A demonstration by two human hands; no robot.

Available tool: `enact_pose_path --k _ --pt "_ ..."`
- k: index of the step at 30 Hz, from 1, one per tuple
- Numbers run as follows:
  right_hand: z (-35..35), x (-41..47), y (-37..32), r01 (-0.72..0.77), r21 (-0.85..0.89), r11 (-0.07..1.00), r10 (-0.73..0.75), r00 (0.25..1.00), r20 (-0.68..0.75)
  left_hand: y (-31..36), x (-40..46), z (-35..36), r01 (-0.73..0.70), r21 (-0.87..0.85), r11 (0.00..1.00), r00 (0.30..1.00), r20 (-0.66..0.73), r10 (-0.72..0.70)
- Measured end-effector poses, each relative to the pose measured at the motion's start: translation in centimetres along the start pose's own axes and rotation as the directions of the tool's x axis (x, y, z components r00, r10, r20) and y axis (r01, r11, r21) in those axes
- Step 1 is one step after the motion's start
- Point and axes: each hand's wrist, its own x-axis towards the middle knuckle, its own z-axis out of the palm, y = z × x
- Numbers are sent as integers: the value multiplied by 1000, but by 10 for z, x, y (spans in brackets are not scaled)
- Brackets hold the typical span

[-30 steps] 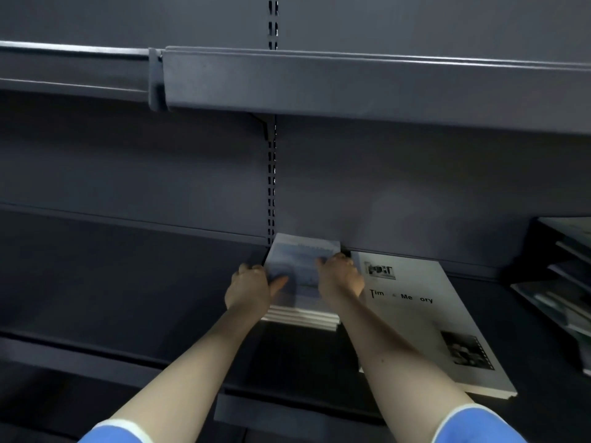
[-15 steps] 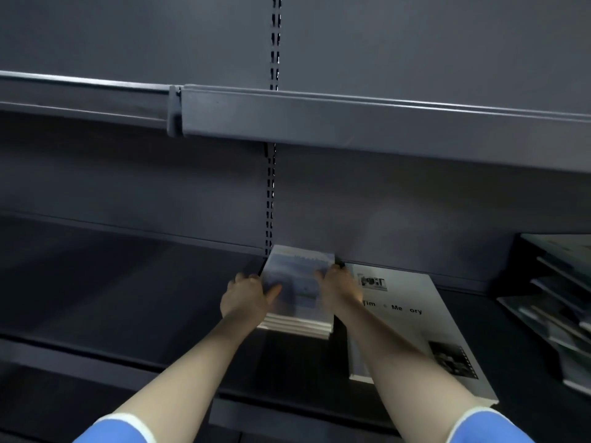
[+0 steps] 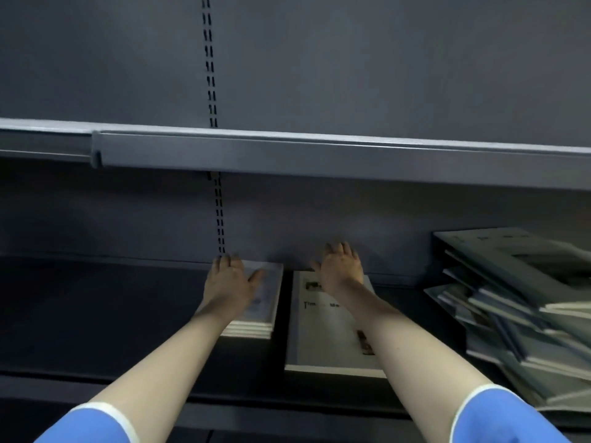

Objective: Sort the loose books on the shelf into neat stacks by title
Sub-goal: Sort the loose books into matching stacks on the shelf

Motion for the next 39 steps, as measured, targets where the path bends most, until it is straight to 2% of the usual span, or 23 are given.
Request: enact_pose_path --k 7,14,24,28,32,36,39 --pt "-53 -18 90 -94 -88 992 93 996 -20 78 -20 3 -47 59 997 999 30 45" --pt "-97 -40 186 -187 -158 970 190 982 3 180 -51 8 -130 -74 989 990 51 134" --pt "-127 -76 313 -302 -205 931 312 950 16 317 -95 34 -228 -157 961 964 100 245" --pt "-121 -88 356 -365 -178 914 374 927 21 352 -111 49 -180 -173 968 958 191 212" --pt "-116 -96 374 -427 -71 901 430 902 34 377 -123 52 -137 -192 972 935 299 191" --pt "-116 -101 368 -398 -134 908 387 917 -97 379 -106 70 -92 -295 951 912 358 199" --pt "-113 -97 367 -448 -111 887 436 892 -118 384 -116 59 -55 -333 941 918 355 179"
